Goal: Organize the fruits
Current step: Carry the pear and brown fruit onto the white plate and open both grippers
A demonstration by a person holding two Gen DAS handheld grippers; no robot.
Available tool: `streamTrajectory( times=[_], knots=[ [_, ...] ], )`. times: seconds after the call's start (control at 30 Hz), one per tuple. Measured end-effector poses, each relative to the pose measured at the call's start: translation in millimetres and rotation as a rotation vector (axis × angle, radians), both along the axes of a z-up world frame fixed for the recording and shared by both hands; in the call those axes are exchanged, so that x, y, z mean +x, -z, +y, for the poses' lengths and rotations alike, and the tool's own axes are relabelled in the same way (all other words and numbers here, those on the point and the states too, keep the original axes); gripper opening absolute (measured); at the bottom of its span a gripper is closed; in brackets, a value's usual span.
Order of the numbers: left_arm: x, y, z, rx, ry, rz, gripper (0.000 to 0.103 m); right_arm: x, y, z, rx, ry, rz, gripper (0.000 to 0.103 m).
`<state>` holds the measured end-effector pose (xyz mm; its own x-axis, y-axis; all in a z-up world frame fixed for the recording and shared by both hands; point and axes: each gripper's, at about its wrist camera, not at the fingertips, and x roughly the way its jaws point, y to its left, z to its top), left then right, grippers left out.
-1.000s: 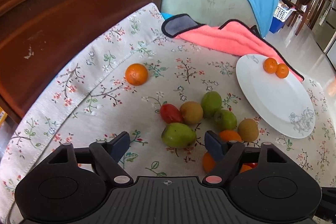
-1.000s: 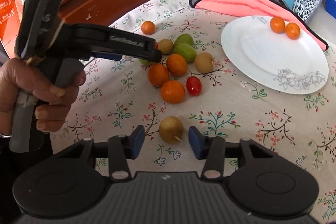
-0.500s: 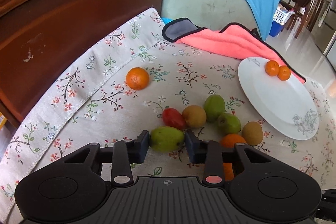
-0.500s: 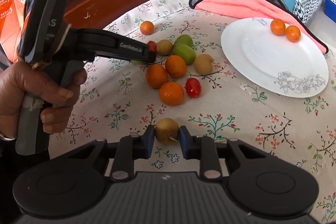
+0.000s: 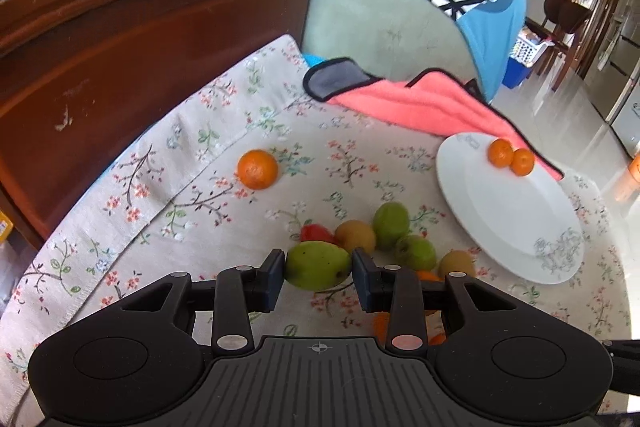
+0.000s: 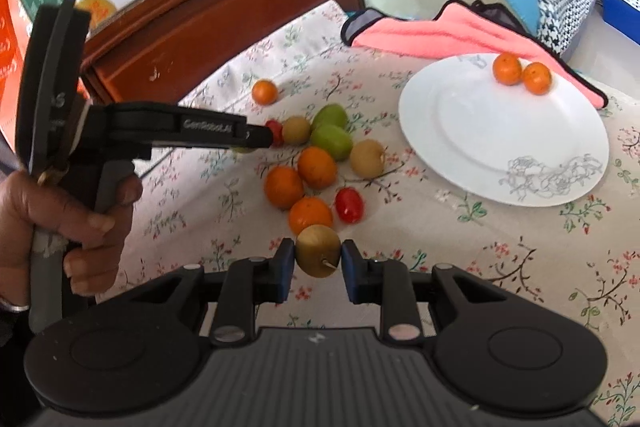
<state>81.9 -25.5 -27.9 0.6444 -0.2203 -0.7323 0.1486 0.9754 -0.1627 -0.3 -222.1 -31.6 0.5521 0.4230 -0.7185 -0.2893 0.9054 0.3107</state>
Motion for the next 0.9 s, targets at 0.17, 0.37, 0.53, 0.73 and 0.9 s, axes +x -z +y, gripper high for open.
streamTrajectory(
  times=[0.17, 0.37, 0.53, 0.73, 0.9],
  knots=[
    [-4, -10, -7, -0.024, 0.03, -0.023, 0.034, 3, -6, -9, 0.002, 0.04, -0.017, 0.026],
    [-7, -21, -19, -0.037, 0.064, -0.05, 0.034, 7, -18, -26, 0.017, 0.099, -0.049, 0.026],
    [-8, -29, -32, -0.043, 0.1, -0.067, 0.034, 14, -28, -41, 0.019, 0.148, -0.084, 0.026],
    [-6, -36, -52, -0.03, 0.146, -0.08, 0.034, 24, -36, -61, 0.013, 0.206, -0.102, 0.026],
    [0, -44, -66, -0.024, 0.179, -0.1, 0.034, 33, -43, -78, 0.033, 0.243, -0.123, 0.026]
  ],
)
